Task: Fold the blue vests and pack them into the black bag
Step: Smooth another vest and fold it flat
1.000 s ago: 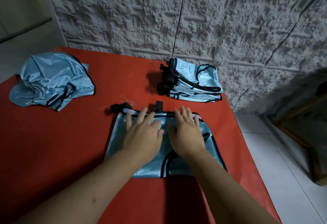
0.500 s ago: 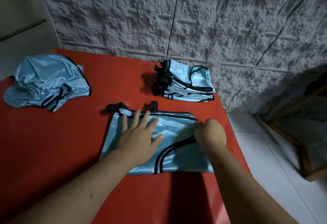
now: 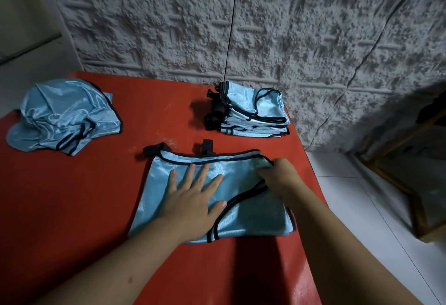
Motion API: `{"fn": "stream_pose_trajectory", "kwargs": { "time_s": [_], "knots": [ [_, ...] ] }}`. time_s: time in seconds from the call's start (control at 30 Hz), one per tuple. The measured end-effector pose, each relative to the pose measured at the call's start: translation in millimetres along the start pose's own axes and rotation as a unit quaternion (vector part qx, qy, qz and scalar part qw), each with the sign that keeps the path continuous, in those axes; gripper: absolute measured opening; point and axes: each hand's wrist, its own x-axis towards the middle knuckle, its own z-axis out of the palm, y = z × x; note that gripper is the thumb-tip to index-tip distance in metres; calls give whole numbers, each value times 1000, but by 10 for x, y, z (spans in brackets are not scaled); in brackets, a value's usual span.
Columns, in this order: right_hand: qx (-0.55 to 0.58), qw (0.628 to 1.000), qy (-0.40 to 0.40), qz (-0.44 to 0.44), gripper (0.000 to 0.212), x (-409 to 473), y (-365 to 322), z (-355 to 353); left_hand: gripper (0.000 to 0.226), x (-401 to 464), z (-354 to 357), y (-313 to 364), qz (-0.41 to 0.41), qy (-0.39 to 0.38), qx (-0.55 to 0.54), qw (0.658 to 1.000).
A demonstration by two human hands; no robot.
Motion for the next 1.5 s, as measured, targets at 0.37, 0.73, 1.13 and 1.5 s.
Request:
{"fn": "stream_pose_trajectory", "kwargs": {
  "time_s": [0.37,0.73,1.13,1.5],
  "knots": [
    [-14,998,-64,7,20,-625,389,-214,67,-671,-39,394,-6,-18,-34,999],
    [51,998,-20,-31,25,-997,-395,-400,70,-487,-30,241,-56,-37,29,997],
    [93,973,-207,-48,58,-1340,-1537,499,51,-629,-708,-592,-314,-61,-737,595],
    [-215,966,-139,-21,36,-1375,-646,406,48,-771,-563,-504,-295,-75,-348,886]
  ]
}}
